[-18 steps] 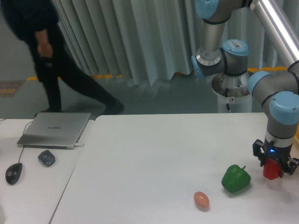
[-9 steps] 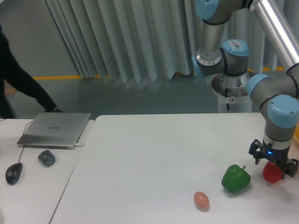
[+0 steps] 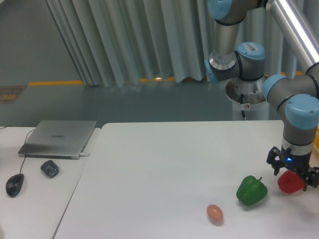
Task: Place the red pepper on the table
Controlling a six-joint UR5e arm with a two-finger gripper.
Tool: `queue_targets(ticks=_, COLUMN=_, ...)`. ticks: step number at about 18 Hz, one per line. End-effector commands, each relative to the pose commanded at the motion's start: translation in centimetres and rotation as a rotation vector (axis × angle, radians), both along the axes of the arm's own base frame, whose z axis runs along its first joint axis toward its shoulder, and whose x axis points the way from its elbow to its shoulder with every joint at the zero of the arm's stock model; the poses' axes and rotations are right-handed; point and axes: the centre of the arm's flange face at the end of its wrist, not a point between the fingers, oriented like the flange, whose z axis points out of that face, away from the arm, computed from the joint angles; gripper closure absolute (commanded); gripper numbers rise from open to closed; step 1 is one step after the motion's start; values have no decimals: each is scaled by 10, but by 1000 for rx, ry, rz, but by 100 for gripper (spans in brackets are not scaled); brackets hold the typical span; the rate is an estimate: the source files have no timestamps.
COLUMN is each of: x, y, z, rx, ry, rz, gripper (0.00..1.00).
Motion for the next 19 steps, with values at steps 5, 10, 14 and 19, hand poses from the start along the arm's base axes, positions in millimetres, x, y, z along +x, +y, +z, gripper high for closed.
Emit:
queue_targets(ticks=5, x=-1, y=-5, z=28, rx=-38, ry=77, rz=-202, gripper=0)
queue_targets(ticks=10, x=-2, y=-23, z=44, rx=-151, ry=95, rz=-473, gripper=0)
queue_targets(ticks=14, x=-19, y=-55, z=56, rx=-155, ry=81, rz=-611, gripper=0)
queue_targets(ticks=19, x=-23, y=-64, z=60, rx=-137, ry=79, rz=-612, gripper=0)
